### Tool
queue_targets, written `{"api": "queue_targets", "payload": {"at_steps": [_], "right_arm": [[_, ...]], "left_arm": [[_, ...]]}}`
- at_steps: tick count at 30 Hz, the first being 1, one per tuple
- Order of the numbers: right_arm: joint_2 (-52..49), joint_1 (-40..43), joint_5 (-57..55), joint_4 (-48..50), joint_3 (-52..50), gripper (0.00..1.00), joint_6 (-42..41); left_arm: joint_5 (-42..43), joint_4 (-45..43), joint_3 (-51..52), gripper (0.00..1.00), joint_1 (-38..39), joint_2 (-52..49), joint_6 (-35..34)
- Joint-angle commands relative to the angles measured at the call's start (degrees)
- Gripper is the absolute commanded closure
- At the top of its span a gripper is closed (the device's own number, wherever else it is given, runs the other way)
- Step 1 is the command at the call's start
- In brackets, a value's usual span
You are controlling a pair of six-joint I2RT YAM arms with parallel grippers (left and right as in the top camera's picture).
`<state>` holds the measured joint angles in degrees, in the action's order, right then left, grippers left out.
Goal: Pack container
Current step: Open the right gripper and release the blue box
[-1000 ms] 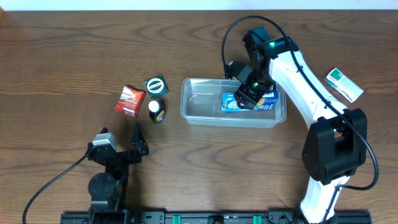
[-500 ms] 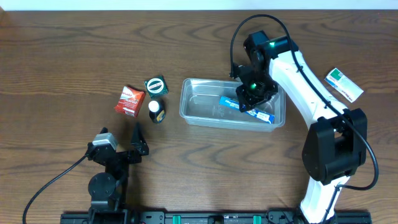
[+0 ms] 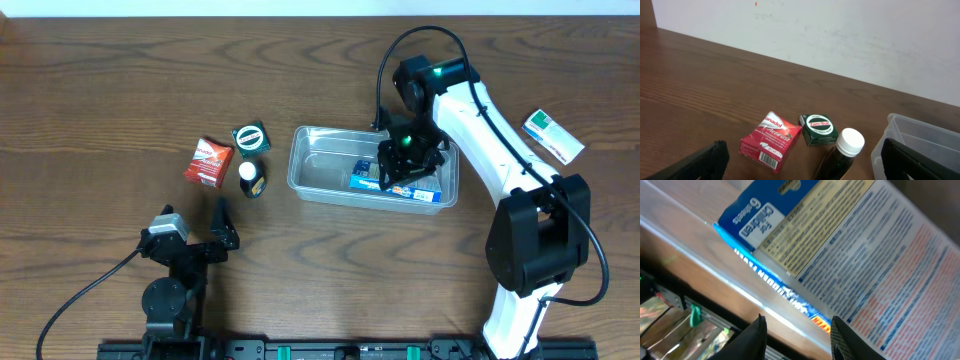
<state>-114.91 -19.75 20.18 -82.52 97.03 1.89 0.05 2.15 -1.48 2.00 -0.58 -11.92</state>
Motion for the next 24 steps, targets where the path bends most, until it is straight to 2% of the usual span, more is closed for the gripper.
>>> {"api": "queue_targets", "payload": {"at_steps": [1, 11, 24], "right_arm": [[-0.04, -0.59, 1.70, -0.92, 0.46, 0.60, -1.01], [-0.07, -1.99, 0.61, -0.09, -0.11, 0.63, -1.03], [-0.07, -2.40, -3.58, 11.13, -9.81, 0.64, -2.27]], "left_arm": [[-0.48, 2.03, 1.25, 0.02, 0.13, 0.35, 0.72], [-0.48, 2.03, 1.25, 0.02, 0.13, 0.35, 0.72], [-0.48, 2.03, 1.25, 0.02, 0.13, 0.35, 0.72]]}}
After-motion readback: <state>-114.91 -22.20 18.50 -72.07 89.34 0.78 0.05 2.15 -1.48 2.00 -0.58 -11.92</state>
